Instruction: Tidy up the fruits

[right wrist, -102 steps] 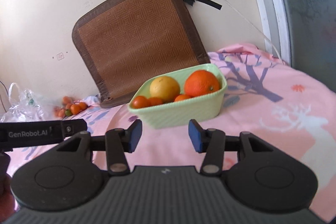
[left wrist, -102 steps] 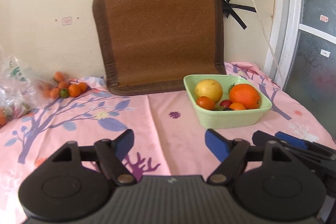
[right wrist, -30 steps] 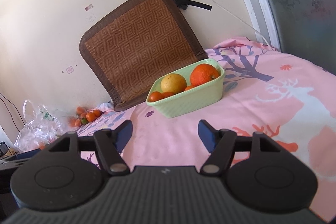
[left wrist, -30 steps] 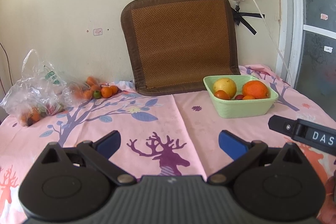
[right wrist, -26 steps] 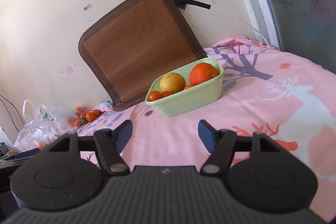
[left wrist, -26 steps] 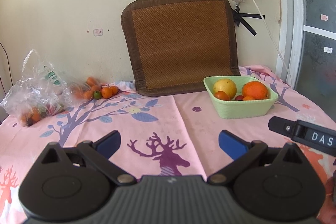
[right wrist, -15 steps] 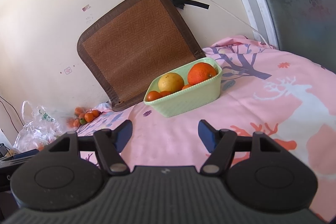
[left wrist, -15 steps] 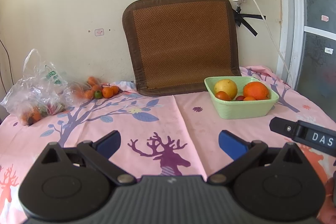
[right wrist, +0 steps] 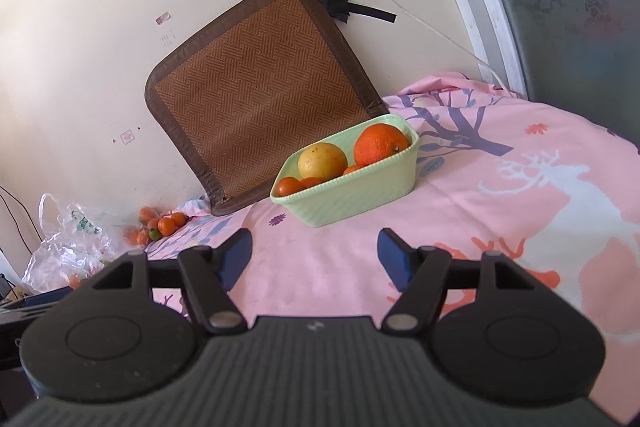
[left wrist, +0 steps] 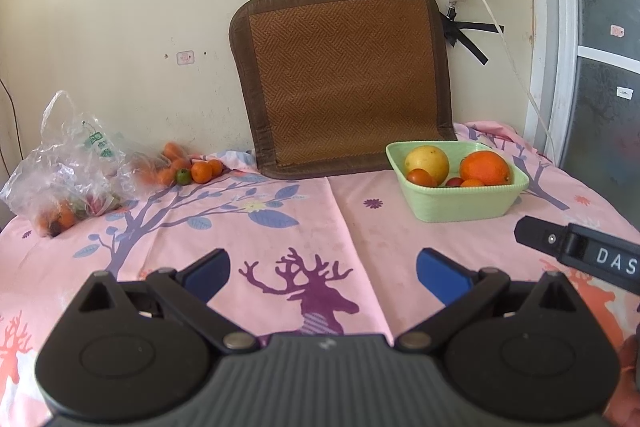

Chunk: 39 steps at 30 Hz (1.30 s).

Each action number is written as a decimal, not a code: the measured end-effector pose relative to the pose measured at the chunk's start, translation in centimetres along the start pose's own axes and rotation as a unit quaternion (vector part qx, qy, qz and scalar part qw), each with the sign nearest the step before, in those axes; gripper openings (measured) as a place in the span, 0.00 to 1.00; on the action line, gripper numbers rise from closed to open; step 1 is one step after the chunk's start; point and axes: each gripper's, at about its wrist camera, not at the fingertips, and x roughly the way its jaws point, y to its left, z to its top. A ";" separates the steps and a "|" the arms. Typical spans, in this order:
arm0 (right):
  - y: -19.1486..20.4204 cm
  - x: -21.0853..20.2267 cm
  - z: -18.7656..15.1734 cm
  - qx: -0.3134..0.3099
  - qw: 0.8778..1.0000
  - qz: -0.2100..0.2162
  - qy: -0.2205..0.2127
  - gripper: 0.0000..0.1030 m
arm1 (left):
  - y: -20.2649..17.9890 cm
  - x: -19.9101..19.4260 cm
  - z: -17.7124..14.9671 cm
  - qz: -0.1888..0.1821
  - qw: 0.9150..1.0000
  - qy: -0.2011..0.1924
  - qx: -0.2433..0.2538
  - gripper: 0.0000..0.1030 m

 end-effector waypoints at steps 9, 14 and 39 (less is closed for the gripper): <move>-0.1 0.1 0.0 0.004 1.000 -0.002 0.001 0.69 | 0.0 0.0 0.0 0.000 1.000 0.001 0.002 1.00; -0.2 0.0 0.0 0.006 1.000 -0.003 -0.002 0.69 | -0.1 -0.1 0.0 -0.002 1.000 -0.003 0.002 1.00; -0.2 -0.1 0.0 0.005 1.000 -0.004 -0.002 0.69 | -0.2 -0.4 0.1 0.000 1.000 -0.011 0.009 1.00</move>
